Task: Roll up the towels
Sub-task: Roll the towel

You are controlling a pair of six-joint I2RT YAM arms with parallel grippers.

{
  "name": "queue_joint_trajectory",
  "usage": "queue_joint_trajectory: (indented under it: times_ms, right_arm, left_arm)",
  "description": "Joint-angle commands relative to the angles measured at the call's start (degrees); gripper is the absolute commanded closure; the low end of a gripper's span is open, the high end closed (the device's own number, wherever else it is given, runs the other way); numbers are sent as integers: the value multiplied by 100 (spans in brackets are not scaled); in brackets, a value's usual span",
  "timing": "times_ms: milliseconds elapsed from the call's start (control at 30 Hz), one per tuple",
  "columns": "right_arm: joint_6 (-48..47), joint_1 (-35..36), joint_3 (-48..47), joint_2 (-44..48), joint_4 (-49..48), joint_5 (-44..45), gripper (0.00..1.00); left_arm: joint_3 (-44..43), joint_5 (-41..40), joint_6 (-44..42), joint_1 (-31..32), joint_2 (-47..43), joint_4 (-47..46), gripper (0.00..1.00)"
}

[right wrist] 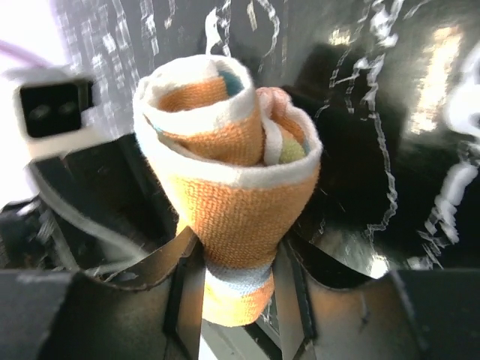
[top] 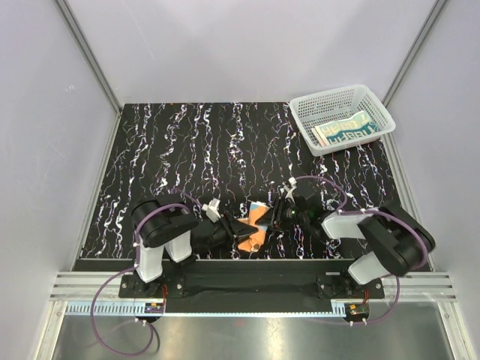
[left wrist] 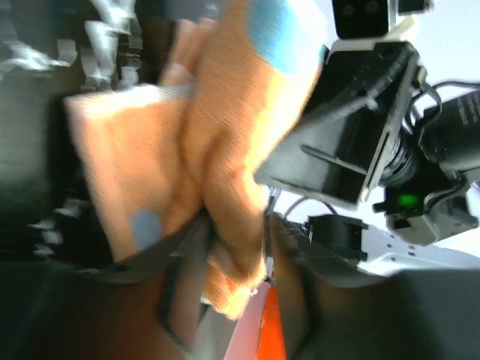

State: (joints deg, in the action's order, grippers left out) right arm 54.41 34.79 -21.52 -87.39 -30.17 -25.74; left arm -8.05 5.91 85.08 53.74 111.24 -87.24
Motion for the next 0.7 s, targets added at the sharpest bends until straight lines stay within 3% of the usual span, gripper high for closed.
queue_joint_trajectory:
  times_ms: [0, 100, 200, 233, 300, 333, 433, 633, 667]
  right_arm:
    - [-658, -16, -721, 827, 2332, 1516, 98]
    - [-888, -16, -1152, 1066, 3556, 1878, 100]
    - [-941, -16, -1364, 1155, 4166, 2125, 100]
    - [-933, -7, -1390, 1172, 4299, 2256, 100]
    - [-889, 19, -1443, 1181, 4511, 2380, 100]
    - [-836, 20, -1452, 1181, 4686, 2493, 100]
    - [-783, 116, -1592, 1085, 5099, 2791, 100]
    - [-748, 257, -2075, 663, 5882, 3127, 100]
    - [-739, 274, -2145, 645, 5935, 3136, 100]
  left_arm:
    - [270, 472, -807, 102, -312, 302, 52]
    - [50, 446, -1184, 128, -997, 1461, 48]
    - [-457, 210, -1728, 268, -1797, 3225, 47]
    - [-643, -70, -1905, 347, -2208, 4423, 47]
    - [-1387, -562, -2283, 723, -2597, 5685, 47]
    - [-1662, -1226, -2598, 874, -2851, 6771, 47]
    - [-2495, -2265, -3040, 1437, -2977, 8068, 46]
    - [-3623, -3534, -3638, 2237, -2311, 9214, 42]
    - [-3946, -3657, -3717, 2307, -2196, 9312, 38]
